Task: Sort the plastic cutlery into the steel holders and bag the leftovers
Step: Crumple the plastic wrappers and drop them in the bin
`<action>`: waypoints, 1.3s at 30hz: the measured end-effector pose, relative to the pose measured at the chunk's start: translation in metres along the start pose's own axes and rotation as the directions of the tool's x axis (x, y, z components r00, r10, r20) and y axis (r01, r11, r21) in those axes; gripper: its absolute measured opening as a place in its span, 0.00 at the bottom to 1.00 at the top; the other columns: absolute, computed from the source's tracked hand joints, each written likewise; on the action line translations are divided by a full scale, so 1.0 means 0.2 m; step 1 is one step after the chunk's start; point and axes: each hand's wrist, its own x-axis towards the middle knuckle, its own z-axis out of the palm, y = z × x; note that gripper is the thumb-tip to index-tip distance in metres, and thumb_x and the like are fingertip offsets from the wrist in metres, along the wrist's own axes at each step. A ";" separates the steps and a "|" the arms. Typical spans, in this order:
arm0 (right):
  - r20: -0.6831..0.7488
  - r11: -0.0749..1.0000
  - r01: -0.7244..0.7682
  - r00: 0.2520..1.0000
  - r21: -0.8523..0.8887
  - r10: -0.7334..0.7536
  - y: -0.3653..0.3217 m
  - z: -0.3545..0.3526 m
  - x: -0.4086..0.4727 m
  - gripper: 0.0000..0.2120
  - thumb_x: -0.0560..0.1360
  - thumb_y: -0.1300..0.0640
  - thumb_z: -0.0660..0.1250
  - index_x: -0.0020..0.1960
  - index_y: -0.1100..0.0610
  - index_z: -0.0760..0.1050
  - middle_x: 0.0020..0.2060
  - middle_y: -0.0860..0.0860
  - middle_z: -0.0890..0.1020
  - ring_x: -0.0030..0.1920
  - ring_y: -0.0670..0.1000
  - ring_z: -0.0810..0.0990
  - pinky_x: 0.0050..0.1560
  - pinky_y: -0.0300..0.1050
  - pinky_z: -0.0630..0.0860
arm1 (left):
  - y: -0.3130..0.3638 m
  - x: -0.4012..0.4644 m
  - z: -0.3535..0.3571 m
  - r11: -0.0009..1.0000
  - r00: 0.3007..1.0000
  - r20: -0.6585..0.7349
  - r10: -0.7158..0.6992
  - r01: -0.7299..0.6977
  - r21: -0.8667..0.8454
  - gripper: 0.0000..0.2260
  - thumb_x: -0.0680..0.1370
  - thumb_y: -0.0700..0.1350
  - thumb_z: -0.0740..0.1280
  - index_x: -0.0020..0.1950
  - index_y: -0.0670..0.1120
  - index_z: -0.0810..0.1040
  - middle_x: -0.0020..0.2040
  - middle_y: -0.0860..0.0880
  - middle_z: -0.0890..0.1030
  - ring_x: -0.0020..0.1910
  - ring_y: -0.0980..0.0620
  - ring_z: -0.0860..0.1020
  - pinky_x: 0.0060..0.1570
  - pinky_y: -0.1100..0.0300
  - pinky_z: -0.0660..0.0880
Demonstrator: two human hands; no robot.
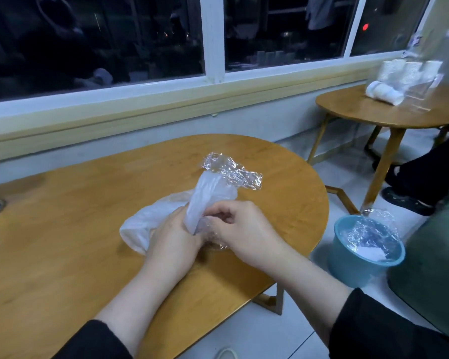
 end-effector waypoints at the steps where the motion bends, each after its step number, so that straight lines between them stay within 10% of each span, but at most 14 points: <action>1: -0.104 0.998 0.032 0.994 -0.051 -0.038 0.01 -0.02 0.03 0.06 0.77 0.59 0.69 0.46 0.53 0.84 0.37 0.44 0.85 0.38 0.44 0.81 0.44 0.47 0.78 | 0.00 0.00 -0.01 1.000 0.999 -0.029 -0.023 0.023 -0.009 0.14 0.75 0.41 0.70 0.43 0.61 0.74 0.42 0.62 0.78 0.49 0.51 0.77 0.46 0.54 0.70; 5: -0.333 0.930 0.039 0.928 -0.366 -0.170 0.08 -0.16 0.23 0.09 0.77 0.52 0.72 0.54 0.55 0.81 0.51 0.49 0.80 0.52 0.49 0.79 0.58 0.48 0.74 | -0.05 0.04 -0.02 0.996 0.992 -0.099 -0.077 0.072 -0.055 0.16 0.74 0.37 0.70 0.44 0.61 0.75 0.44 0.58 0.80 0.50 0.47 0.78 0.46 0.53 0.70; 9: -0.228 0.787 -0.163 0.973 -0.595 0.030 0.20 -0.25 0.51 0.41 0.72 0.34 0.71 0.78 0.51 0.63 0.74 0.53 0.66 0.73 0.59 0.66 0.73 0.57 0.65 | -0.11 0.07 -0.03 0.997 0.991 -0.137 -0.006 -0.004 -0.073 0.17 0.73 0.41 0.68 0.58 0.58 0.80 0.61 0.56 0.80 0.59 0.50 0.78 0.57 0.51 0.75; 14: -0.089 0.749 -0.228 0.971 -0.622 0.221 0.30 -0.25 0.79 0.47 0.72 0.30 0.66 0.82 0.44 0.48 0.81 0.53 0.55 0.79 0.61 0.58 0.76 0.64 0.57 | -0.14 0.11 -0.05 0.993 0.993 -0.102 0.054 -0.064 -0.095 0.26 0.74 0.37 0.70 0.60 0.68 0.78 0.66 0.68 0.70 0.63 0.63 0.73 0.61 0.63 0.69; 18: 0.086 0.723 -0.007 0.992 -0.691 0.092 0.36 -0.20 0.78 0.20 0.80 0.46 0.66 0.70 0.48 0.73 0.69 0.50 0.75 0.69 0.58 0.72 0.71 0.60 0.65 | -0.13 0.14 -0.09 0.990 0.996 -0.026 0.084 -0.087 -0.111 0.39 0.74 0.34 0.72 0.56 0.83 0.69 0.81 0.59 0.61 0.76 0.56 0.66 0.75 0.53 0.65; 25: 0.140 0.964 0.079 0.989 -0.253 -0.044 0.28 -0.23 0.53 0.15 0.68 0.74 0.66 0.45 0.56 0.80 0.34 0.46 0.81 0.32 0.45 0.78 0.37 0.42 0.75 | -0.10 0.23 -0.09 0.982 0.968 0.187 0.165 -0.180 0.062 0.38 0.75 0.43 0.76 0.81 0.54 0.63 0.84 0.59 0.53 0.78 0.58 0.57 0.74 0.58 0.58; 30: 0.151 0.968 0.249 0.959 -0.029 -0.242 0.16 -0.28 0.32 0.11 0.70 0.63 0.68 0.41 0.46 0.76 0.34 0.38 0.80 0.37 0.36 0.75 0.38 0.34 0.71 | -0.02 0.26 0.00 0.955 0.911 0.297 0.287 -0.248 -0.160 0.31 0.74 0.50 0.77 0.72 0.68 0.70 0.74 0.50 0.73 0.72 0.43 0.73 0.69 0.38 0.72; 36: 0.096 0.988 0.102 0.989 0.113 -0.113 0.12 -0.35 0.12 0.08 0.68 0.59 0.67 0.31 0.52 0.73 0.26 0.41 0.75 0.31 0.38 0.69 0.31 0.36 0.66 | 0.06 0.30 0.15 0.955 0.937 0.281 0.209 -0.135 -0.263 0.44 0.68 0.60 0.80 0.80 0.60 0.62 0.66 0.55 0.79 0.69 0.47 0.77 0.64 0.45 0.76; 39: 0.004 0.990 0.022 1.000 0.142 -0.023 0.13 -0.42 0.01 0.07 0.67 0.57 0.69 0.33 0.60 0.75 0.30 0.45 0.77 0.33 0.43 0.73 0.34 0.42 0.68 | 0.17 0.22 0.22 0.956 0.922 0.286 0.261 -0.206 -0.210 0.31 0.69 0.54 0.80 0.69 0.69 0.72 0.60 0.60 0.82 0.63 0.57 0.80 0.59 0.59 0.76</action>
